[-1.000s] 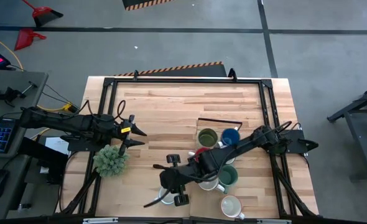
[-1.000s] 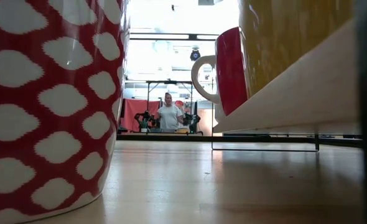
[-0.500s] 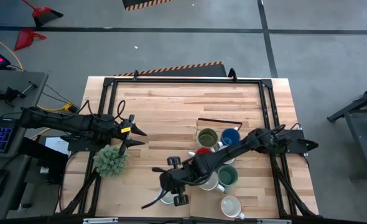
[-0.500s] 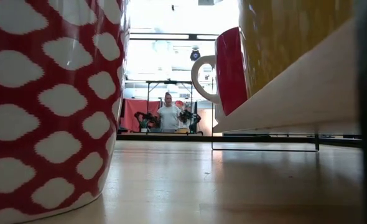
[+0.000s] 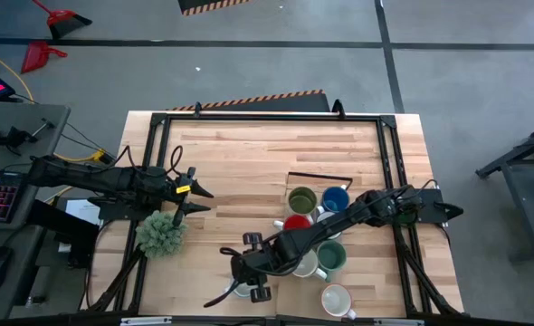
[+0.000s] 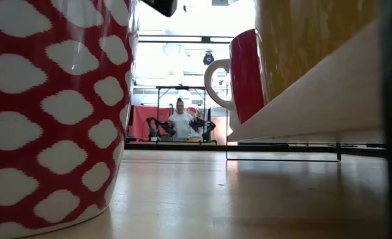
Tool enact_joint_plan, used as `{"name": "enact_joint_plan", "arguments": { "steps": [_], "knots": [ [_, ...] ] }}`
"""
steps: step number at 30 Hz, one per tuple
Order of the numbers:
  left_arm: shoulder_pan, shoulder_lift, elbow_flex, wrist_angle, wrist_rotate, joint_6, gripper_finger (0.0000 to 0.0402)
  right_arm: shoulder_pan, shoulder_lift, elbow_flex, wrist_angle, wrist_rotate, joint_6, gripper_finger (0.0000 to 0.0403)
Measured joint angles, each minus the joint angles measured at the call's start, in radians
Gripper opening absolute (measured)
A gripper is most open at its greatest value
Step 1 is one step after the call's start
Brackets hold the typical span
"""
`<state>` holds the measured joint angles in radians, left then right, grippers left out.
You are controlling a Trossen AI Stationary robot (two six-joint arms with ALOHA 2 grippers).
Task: Place coffee mugs
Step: Put the red and white mug on the shelf
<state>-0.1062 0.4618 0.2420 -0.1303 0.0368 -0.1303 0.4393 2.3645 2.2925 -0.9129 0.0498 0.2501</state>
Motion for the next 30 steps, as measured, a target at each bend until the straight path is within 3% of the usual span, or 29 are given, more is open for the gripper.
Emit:
{"name": "enact_joint_plan", "arguments": {
  "steps": [30],
  "knots": [
    [0.000, 0.000, 0.000, -0.001, 0.002, -0.016, 0.0184, 0.000, 0.023, -0.001, 0.039, 0.053, -0.005, 0.0108]
  ]
}}
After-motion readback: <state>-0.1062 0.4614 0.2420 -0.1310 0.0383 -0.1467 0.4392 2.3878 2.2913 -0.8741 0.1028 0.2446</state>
